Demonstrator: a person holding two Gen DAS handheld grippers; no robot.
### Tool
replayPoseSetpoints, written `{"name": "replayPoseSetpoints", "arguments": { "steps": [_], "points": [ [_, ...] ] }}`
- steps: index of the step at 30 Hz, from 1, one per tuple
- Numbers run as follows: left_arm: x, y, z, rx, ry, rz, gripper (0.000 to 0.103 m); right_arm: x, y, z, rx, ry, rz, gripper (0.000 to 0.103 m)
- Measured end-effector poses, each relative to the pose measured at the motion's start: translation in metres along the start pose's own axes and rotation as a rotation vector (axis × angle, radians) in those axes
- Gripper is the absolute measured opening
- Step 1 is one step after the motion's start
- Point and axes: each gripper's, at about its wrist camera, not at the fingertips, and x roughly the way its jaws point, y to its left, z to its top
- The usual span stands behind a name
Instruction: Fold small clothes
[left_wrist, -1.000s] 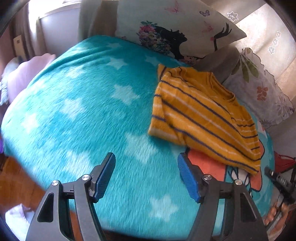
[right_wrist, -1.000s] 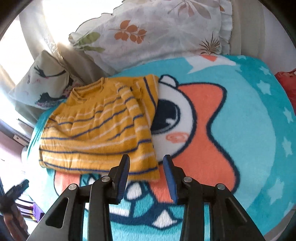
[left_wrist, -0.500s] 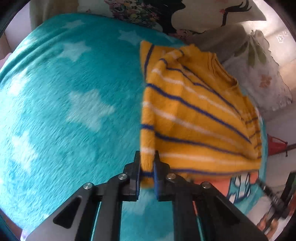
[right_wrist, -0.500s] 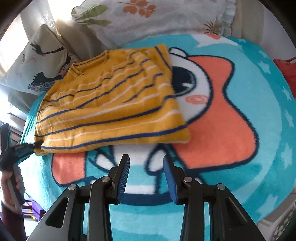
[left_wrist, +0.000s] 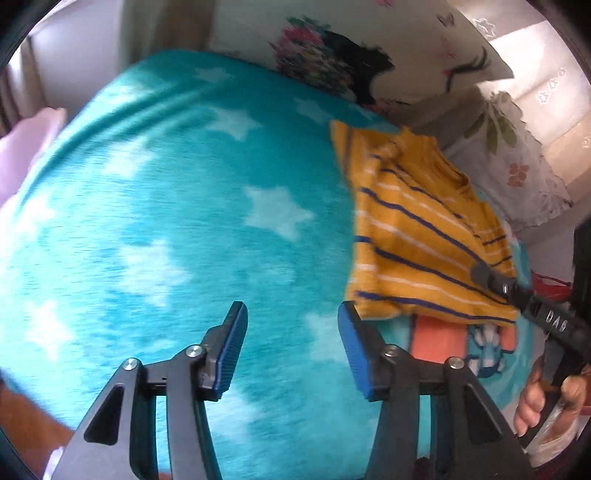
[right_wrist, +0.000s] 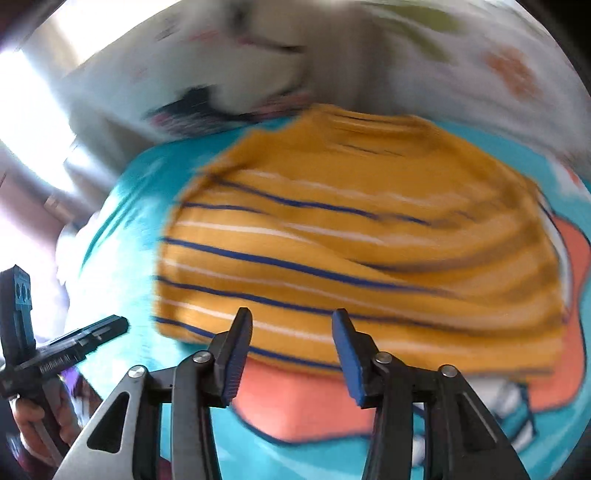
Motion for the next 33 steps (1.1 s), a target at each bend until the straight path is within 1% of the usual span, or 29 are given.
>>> {"name": "replayPoseSetpoints", "arguments": {
  "steps": [3,7,9,14,16,18,19,20,21,22,23,27,29,30,33],
  "points": [
    [-0.008,0.018,-0.006,-0.018,-0.009,0.038,0.053,0.025,0.050,0.016,-0.121,0.012,-0.014,0.064],
    [-0.012,0.039,-0.016,-0.049,-0.002,0.052,0.054,0.060,0.092,0.031,-0.210,0.047,-0.093,0.065],
    [-0.014,0.047,-0.020,-0.057,-0.001,0.057,0.054,0.077,0.103,0.037,-0.236,0.052,-0.157,0.071],
    [-0.014,0.062,-0.025,-0.087,0.002,0.047,0.056,0.109,0.117,0.048,-0.282,0.052,-0.325,0.073],
    [-0.013,0.066,-0.026,-0.099,0.008,0.042,0.057,0.122,0.118,0.049,-0.300,0.057,-0.411,0.075],
    [-0.012,0.071,-0.028,-0.110,0.017,0.029,0.057,0.130,0.117,0.049,-0.311,0.042,-0.459,0.075],
    [-0.012,0.072,-0.028,-0.114,0.021,0.024,0.057,0.130,0.117,0.049,-0.301,0.028,-0.463,0.075],
    [-0.011,0.073,-0.028,-0.115,0.022,0.022,0.057,0.129,0.115,0.050,-0.286,0.024,-0.457,0.072],
    [-0.010,0.073,-0.029,-0.115,0.024,0.020,0.057,0.129,0.114,0.051,-0.280,0.023,-0.461,0.060],
    [-0.009,0.073,-0.029,-0.116,0.028,0.018,0.057,0.128,0.113,0.052,-0.280,0.020,-0.477,0.051],
    [-0.008,0.073,-0.029,-0.115,0.031,0.016,0.057,0.128,0.109,0.054,-0.277,0.017,-0.489,0.037],
    [-0.001,0.068,-0.027,-0.107,0.047,0.015,0.057,0.108,0.081,0.063,-0.171,0.007,-0.342,0.024],
    [0.002,0.061,-0.024,-0.101,0.052,0.019,0.057,0.097,0.067,0.068,-0.109,0.000,-0.269,0.021],
    [0.002,0.057,-0.023,-0.095,0.053,0.019,0.057,0.090,0.058,0.070,-0.070,-0.007,-0.219,0.020],
    [0.002,0.040,-0.020,-0.070,0.053,0.024,0.057,0.072,0.035,0.073,0.012,-0.031,-0.122,0.019]
  ]
}}
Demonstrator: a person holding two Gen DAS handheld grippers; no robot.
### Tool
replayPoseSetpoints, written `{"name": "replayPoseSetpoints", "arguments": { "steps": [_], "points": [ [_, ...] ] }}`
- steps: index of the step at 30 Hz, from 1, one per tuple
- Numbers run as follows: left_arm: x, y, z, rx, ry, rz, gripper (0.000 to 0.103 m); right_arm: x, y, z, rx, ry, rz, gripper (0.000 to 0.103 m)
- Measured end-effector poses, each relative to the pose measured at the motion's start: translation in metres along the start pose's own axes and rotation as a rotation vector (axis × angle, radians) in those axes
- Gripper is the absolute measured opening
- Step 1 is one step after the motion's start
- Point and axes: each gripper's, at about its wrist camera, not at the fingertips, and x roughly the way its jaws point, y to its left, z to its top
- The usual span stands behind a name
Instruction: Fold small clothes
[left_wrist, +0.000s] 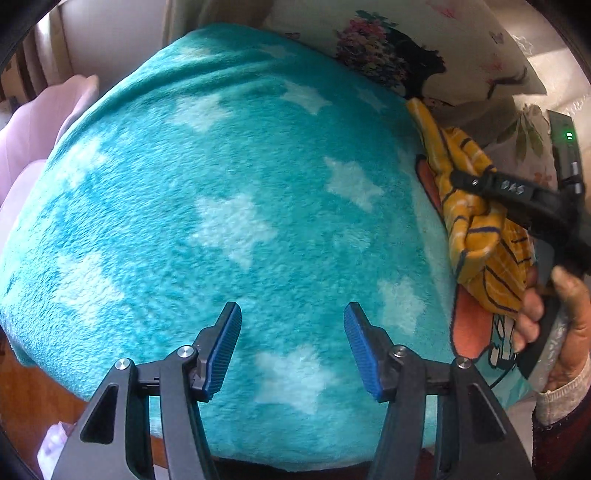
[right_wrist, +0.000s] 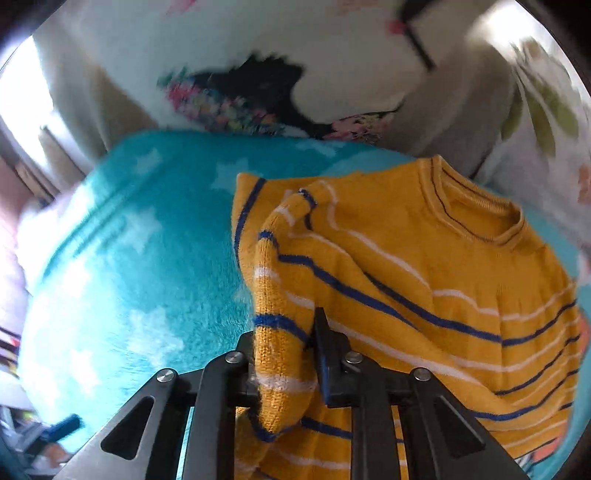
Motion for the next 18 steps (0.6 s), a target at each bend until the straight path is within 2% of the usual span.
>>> {"name": "replayPoseSetpoints", "arguments": {
  "steps": [5,8,11,13,18],
  "points": [
    [-0.003,-0.034,-0.003,0.022,-0.018,0.019,0.057,-0.033,-0.053,-0.003,0.132,-0.052,0.129,0.017],
    [-0.003,-0.057,-0.007,0.028,-0.023,0.037,0.057,-0.056,-0.103,-0.011,0.197,-0.093,0.172,0.017],
    [0.001,-0.087,-0.013,0.050,-0.017,0.054,0.057,-0.076,-0.153,-0.022,0.252,-0.128,0.174,0.016],
    [0.006,-0.110,-0.017,0.062,-0.007,0.062,0.057,-0.087,-0.195,-0.032,0.302,-0.148,0.150,0.011],
    [0.019,-0.159,-0.024,0.094,0.002,0.058,0.057,-0.094,-0.292,-0.062,0.448,-0.149,0.144,0.010]
  ]
}}
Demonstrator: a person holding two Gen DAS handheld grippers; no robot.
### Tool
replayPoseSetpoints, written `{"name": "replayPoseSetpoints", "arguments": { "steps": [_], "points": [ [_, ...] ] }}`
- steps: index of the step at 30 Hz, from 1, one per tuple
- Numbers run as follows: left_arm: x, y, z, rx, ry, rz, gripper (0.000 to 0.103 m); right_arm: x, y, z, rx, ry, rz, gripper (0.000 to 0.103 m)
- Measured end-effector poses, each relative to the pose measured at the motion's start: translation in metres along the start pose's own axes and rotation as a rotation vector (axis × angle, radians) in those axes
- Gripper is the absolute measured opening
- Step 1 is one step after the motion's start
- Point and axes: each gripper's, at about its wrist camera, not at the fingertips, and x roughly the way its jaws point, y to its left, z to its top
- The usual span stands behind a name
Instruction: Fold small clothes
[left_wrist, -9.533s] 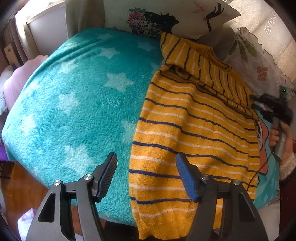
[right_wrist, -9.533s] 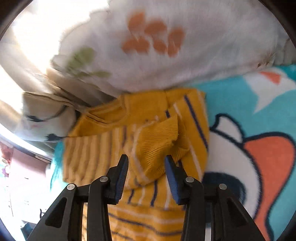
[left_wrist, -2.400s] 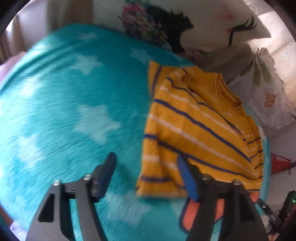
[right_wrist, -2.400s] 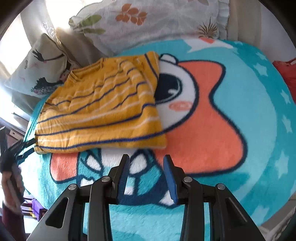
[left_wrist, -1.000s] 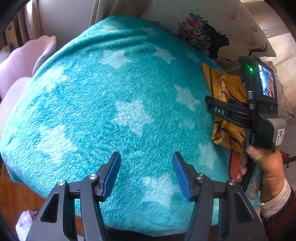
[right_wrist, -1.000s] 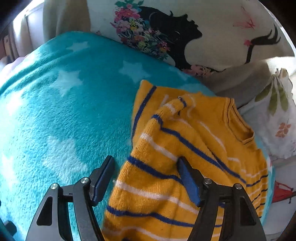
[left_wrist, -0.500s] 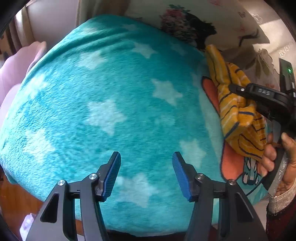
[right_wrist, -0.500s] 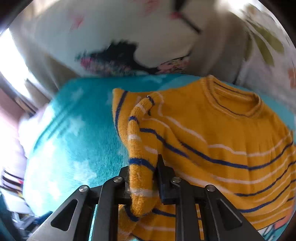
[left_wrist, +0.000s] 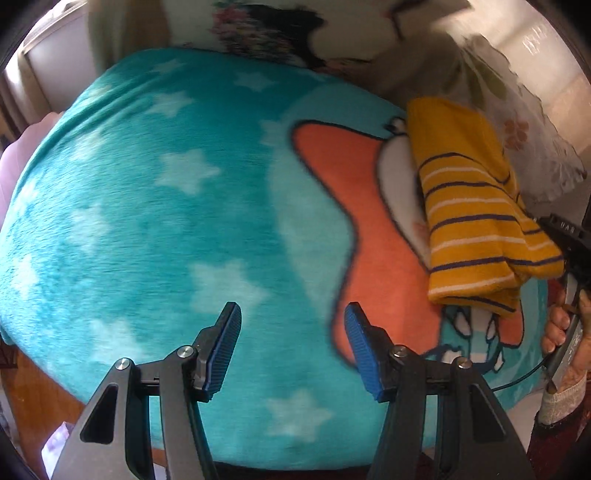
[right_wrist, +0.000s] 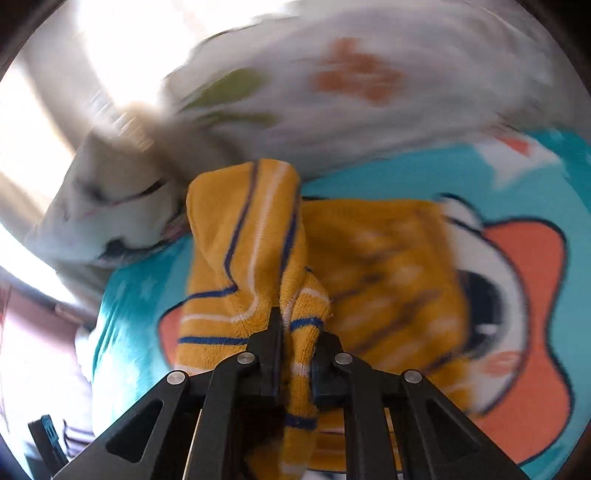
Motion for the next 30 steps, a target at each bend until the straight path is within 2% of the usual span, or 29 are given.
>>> {"name": "replayPoseSetpoints", "arguments": {
  "steps": [4,15,16,18,20,24,27,30],
  "points": [
    [0.007,-0.038,-0.001,0.023,0.000,-0.005,0.057,-0.005,-0.042,-0.001,0.035,0.013,0.002,0.010],
    [0.020,-0.093,-0.014,0.049,-0.005,0.012,0.057,0.005,-0.094,-0.005,0.003,0.063,-0.016,0.011],
    [0.021,-0.097,-0.014,0.049,-0.005,0.017,0.057,0.007,-0.097,-0.004,-0.007,0.065,-0.023,0.014],
    [0.021,-0.102,-0.015,0.053,-0.006,0.025,0.057,0.006,-0.103,-0.002,-0.001,0.071,-0.019,0.031],
    [0.022,-0.110,-0.013,0.064,-0.009,0.031,0.057,-0.004,-0.114,0.000,0.031,0.065,0.004,0.033],
    [0.022,-0.129,0.000,0.091,-0.039,0.023,0.058,-0.042,-0.131,0.010,0.096,-0.018,0.063,0.035],
    [0.028,-0.149,0.007,0.119,-0.066,-0.007,0.059,-0.058,-0.120,0.016,0.066,-0.049,0.154,0.036],
    [0.048,-0.166,0.012,0.136,-0.061,-0.040,0.063,-0.050,-0.100,0.011,0.013,-0.007,0.221,0.036]
  ]
}}
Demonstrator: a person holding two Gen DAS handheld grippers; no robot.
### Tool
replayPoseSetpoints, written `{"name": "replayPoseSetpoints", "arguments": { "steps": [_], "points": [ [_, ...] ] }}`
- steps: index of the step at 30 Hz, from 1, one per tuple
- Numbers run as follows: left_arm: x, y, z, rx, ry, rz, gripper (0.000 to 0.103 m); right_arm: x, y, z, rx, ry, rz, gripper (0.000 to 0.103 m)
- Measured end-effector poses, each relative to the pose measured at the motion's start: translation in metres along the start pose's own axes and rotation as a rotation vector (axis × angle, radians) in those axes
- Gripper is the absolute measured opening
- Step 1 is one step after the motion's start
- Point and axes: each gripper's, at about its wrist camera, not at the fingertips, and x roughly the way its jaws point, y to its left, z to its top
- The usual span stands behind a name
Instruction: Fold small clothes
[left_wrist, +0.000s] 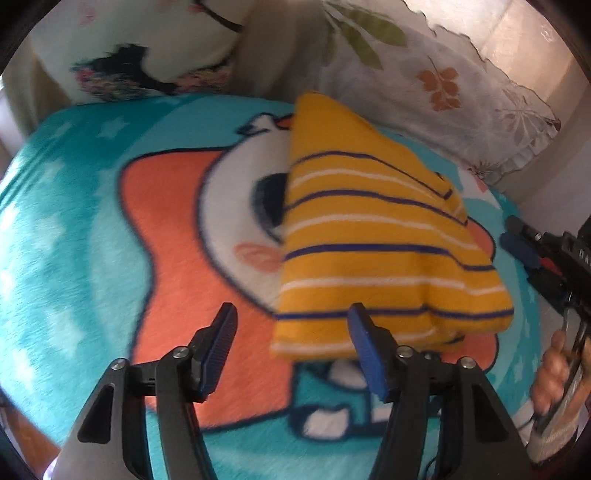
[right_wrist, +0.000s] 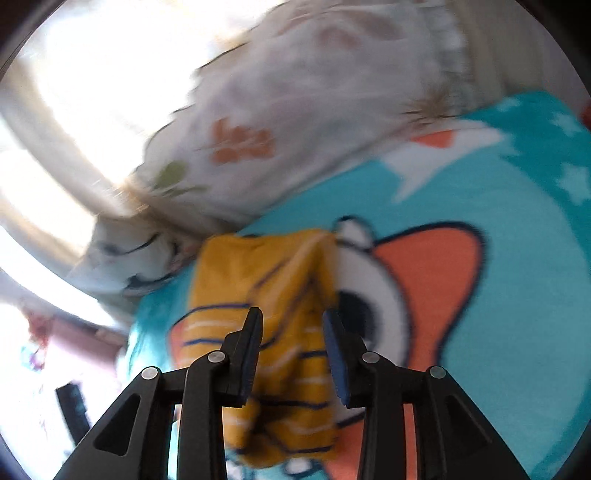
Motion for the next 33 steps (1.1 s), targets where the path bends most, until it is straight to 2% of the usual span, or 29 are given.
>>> {"name": "replayPoseSetpoints", "arguments": {
  "steps": [3,5,6,8,10,11,12,15,18,20,21,23,24,25,27,29,31,33],
  "points": [
    [0.031,-0.014,0.002,0.048,0.067,0.033,0.063,0.033,0.001,-0.012,-0.026,0.090,-0.066,0.036],
    [0.037,-0.019,0.005,0.069,0.090,0.044,0.063,0.051,-0.006,-0.017,-0.030,0.149,-0.138,0.037],
    [0.030,-0.019,0.009,0.070,0.083,0.021,0.063,0.055,-0.009,-0.019,-0.032,0.164,-0.174,0.043],
    [0.010,-0.016,0.017,0.076,0.022,-0.036,0.063,0.050,-0.013,-0.018,-0.016,0.148,-0.162,0.051],
    [-0.006,-0.009,0.026,0.076,-0.034,-0.041,0.071,0.042,-0.014,-0.014,-0.022,0.113,-0.153,0.058],
    [-0.010,-0.002,0.033,0.061,-0.060,-0.035,0.081,0.039,-0.013,-0.010,-0.025,0.094,-0.144,0.066],
    [-0.011,0.007,0.041,0.037,-0.077,-0.033,0.085,0.038,-0.013,-0.008,-0.023,0.087,-0.135,0.073],
    [0.007,0.027,0.064,0.003,-0.073,-0.092,0.086,0.049,-0.013,0.004,-0.005,0.083,-0.077,0.078],
    [0.041,0.030,0.081,0.023,-0.015,-0.164,0.086,0.083,-0.016,0.013,0.016,0.128,-0.057,0.079],
    [0.064,0.025,0.089,0.050,0.042,-0.255,0.087,0.097,-0.021,0.013,0.053,0.134,-0.028,0.080],
    [0.073,0.023,0.090,0.044,0.062,-0.301,0.087,0.096,-0.020,0.013,0.067,0.094,-0.019,0.080],
    [0.087,0.021,0.089,-0.007,0.123,-0.445,0.086,0.103,-0.015,0.015,0.105,0.098,-0.013,0.079],
    [0.089,0.021,0.089,-0.041,0.147,-0.497,0.084,0.108,-0.012,0.015,0.134,0.135,0.031,0.068],
    [0.087,0.020,0.089,-0.047,0.139,-0.495,0.083,0.112,-0.009,0.014,0.157,0.152,0.059,0.065],
    [0.068,0.014,0.090,-0.010,0.111,-0.511,0.073,0.114,0.002,0.013,0.167,0.158,0.109,0.056],
    [0.044,0.009,0.090,0.031,0.084,-0.498,0.072,0.111,0.017,0.014,0.144,0.152,0.146,0.051],
    [0.023,0.003,0.091,0.090,0.042,-0.427,0.072,0.107,0.036,0.014,0.099,0.142,0.163,0.050],
    [0.015,0.000,0.091,0.138,0.023,-0.342,0.072,0.107,0.046,0.013,0.058,0.127,0.136,0.050]
  ]
}}
